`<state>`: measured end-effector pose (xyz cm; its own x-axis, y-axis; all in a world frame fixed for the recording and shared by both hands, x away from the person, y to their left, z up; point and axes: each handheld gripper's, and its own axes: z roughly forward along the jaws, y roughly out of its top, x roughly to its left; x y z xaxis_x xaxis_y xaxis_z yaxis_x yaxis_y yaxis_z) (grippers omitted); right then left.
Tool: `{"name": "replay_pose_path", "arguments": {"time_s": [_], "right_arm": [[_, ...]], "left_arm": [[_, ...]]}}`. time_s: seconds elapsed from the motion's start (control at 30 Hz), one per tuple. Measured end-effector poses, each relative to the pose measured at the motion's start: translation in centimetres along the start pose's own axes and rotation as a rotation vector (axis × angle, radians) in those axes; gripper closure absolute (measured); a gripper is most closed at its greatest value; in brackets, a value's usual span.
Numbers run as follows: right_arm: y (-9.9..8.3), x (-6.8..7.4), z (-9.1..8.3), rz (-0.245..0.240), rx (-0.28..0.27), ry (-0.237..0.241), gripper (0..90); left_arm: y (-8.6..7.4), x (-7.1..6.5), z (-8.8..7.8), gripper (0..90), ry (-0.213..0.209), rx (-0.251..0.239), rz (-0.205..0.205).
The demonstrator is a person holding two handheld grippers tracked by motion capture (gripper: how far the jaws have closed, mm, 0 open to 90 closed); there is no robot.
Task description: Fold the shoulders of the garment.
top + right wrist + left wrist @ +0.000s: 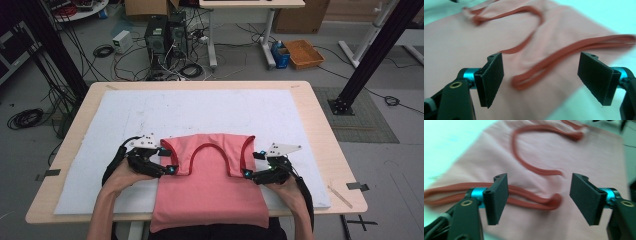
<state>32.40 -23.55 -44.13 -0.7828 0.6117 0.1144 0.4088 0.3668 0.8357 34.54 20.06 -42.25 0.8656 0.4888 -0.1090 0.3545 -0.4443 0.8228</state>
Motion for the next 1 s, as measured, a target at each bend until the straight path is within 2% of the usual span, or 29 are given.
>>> {"name": "replay_pose_path", "arguments": {"time_s": [0.13, 0.23, 0.37, 0.47, 0.57, 0.63, 0.67, 0.7, 0.8, 0.87, 1.0], "right_arm": [[-0.1, -1.2, -0.3, 0.015, -0.029, -0.085, 20.3], [-0.4, -2.0, -0.2, 0.032, -0.042, -0.148, 20.3], [-0.6, -2.8, -0.4, 0.063, -0.057, -0.185, 20.4], [-0.6, -3.1, -0.5, 0.056, -0.068, -0.249, 20.4], [-0.6, -3.5, -0.6, 0.055, -0.095, -0.284, 20.4], [-0.7, -3.6, -0.7, 0.075, -0.101, -0.291, 20.4], [-0.8, -3.5, -0.7, 0.073, -0.112, -0.3, 20.4], [-0.8, -3.5, -0.7, 0.073, -0.112, -0.3, 20.4], [-1.0, -3.3, -1.0, 0.06, -0.152, -0.326, 20.8], [-1.1, -3.2, -1.1, 0.058, -0.16, -0.328, 21.8], [-1.1, -3.3, -1.1, 0.069, -0.164, -0.324, 22.0]], "left_arm": [[-0.3, 1.0, -0.5, 28.8, 0.116, -0.044, 0.007], [-0.7, 1.7, -0.7, 28.8, 0.185, -0.078, -0.012], [-1.4, 2.2, -0.9, 28.8, 0.239, -0.111, -0.029], [-1.6, 2.5, -0.9, 28.8, 0.278, -0.114, -0.037], [-1.6, 2.7, -1.0, 28.8, 0.299, -0.144, -0.054], [-1.9, 2.8, -1.2, 28.8, 0.314, -0.201, -0.063], [-2.2, 2.9, -1.2, 28.8, 0.319, -0.23, -0.081], [-2.2, 2.9, -1.2, 28.8, 0.319, -0.23, -0.081], [-3.0, 3.4, -1.2, 28.8, 0.342, -0.22, -0.114], [-3.3, 3.6, -1.1, 28.8, 0.344, -0.217, -0.134], [-3.3, 3.6, -1.1, 28.8, 0.346, -0.213, -0.13]]}}
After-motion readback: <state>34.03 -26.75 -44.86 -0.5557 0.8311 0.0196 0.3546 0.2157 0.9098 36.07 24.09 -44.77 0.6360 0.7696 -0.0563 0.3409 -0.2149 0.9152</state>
